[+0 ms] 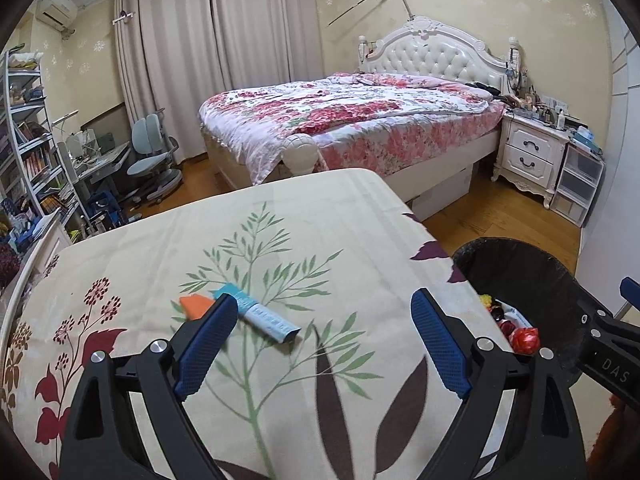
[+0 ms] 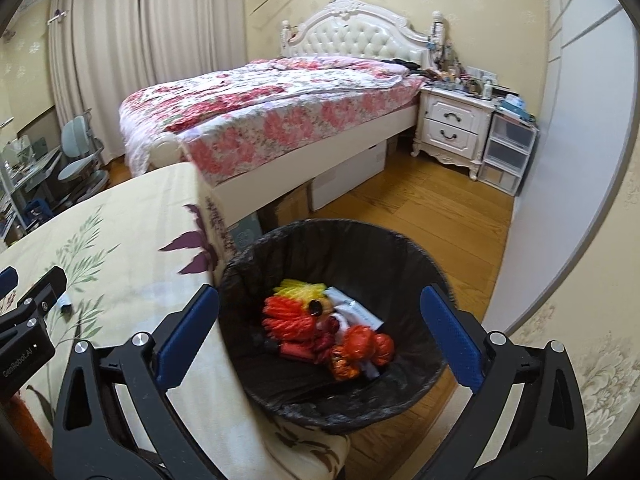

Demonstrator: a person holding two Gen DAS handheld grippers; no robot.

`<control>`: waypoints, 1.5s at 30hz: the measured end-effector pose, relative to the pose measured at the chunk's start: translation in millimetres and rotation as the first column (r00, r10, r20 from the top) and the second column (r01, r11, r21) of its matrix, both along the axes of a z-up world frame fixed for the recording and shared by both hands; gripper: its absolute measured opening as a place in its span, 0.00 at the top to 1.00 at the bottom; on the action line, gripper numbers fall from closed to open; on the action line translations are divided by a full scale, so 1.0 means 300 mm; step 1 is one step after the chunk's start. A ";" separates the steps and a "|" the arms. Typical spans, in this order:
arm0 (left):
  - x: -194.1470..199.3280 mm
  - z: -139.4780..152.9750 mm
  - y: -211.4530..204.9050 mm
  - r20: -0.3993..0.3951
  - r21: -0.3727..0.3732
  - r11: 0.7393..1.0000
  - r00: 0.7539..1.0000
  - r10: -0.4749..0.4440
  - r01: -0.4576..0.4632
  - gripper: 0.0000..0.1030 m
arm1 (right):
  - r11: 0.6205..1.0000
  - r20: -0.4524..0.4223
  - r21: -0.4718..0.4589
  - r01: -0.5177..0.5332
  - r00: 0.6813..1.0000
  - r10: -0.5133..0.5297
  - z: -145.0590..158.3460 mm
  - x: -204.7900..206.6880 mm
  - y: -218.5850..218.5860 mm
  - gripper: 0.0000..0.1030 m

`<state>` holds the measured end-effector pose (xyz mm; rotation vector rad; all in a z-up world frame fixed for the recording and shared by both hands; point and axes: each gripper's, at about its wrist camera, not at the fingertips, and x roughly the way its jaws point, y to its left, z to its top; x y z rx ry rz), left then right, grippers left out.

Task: Collect trash
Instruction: 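Move both grippers back to the bed toward the orange cloth and blue tube, then grasp the orange cloth with the left gripper while the right gripper grasps the blue-white tube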

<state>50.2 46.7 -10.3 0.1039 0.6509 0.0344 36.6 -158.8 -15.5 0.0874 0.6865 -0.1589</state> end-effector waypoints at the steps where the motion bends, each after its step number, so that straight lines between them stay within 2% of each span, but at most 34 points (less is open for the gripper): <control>1: -0.005 -0.002 0.021 -0.003 -0.003 1.000 1.000 0.011 -0.011 0.15 | 1.000 -0.004 -0.001 -0.018 1.000 0.018 -0.002 0.003 0.023 0.05; 7: 0.012 -0.030 0.179 -0.040 -0.008 0.993 0.993 0.114 -0.114 0.15 | 0.994 -0.019 -0.010 -0.110 0.994 0.110 -0.014 0.017 0.156 0.05; 12: 0.030 -0.061 0.279 -0.078 -0.026 0.986 0.984 0.162 -0.164 0.15 | 0.983 -0.038 -0.031 -0.178 0.983 0.177 -0.029 0.038 0.263 0.05; 19: 0.077 -0.097 0.331 -0.124 -0.028 0.984 0.977 0.173 -0.177 0.15 | 0.972 -0.062 -0.038 -0.231 0.972 0.228 -0.042 0.074 0.356 0.05; 27: 0.151 -0.114 0.368 -0.179 -0.058 0.984 0.971 0.158 -0.171 0.15 | 0.966 -0.077 -0.024 -0.257 0.964 0.255 -0.055 0.117 0.390 0.05; 29: 0.165 -0.118 0.374 -0.193 -0.067 0.984 0.970 0.148 -0.164 0.20 | 0.965 -0.081 -0.020 -0.261 0.963 0.258 -0.058 0.122 0.390 0.05; 31: 0.175 -0.128 0.383 -0.212 -0.082 0.986 0.969 0.126 -0.146 0.37 | 0.964 -0.083 -0.018 -0.264 0.962 0.262 -0.062 0.127 0.394 0.05; 33: 0.176 -0.136 0.388 -0.229 -0.114 0.986 0.969 0.093 -0.122 0.44 | 0.963 -0.085 -0.016 -0.267 0.960 0.265 -0.065 0.128 0.397 0.05; 35: 0.169 -0.139 0.385 -0.232 -0.119 0.987 0.970 0.078 -0.108 0.57 | 0.963 -0.087 -0.014 -0.271 0.959 0.268 -0.070 0.131 0.402 0.05; 37: 0.162 -0.141 0.383 -0.228 -0.118 0.989 0.972 0.064 -0.093 0.73 | 0.962 -0.091 -0.015 -0.274 0.958 0.271 -0.074 0.132 0.407 0.05; 40: 0.150 -0.138 0.386 -0.223 -0.122 0.990 0.974 0.049 -0.077 0.82 | 0.960 -0.093 -0.017 -0.278 0.957 0.276 -0.076 0.131 0.413 0.05; 45: 0.126 -0.132 0.411 -0.219 -0.132 0.988 0.975 0.046 -0.077 0.83 | 0.956 -0.092 -0.011 -0.293 0.952 0.291 -0.069 0.131 0.437 0.05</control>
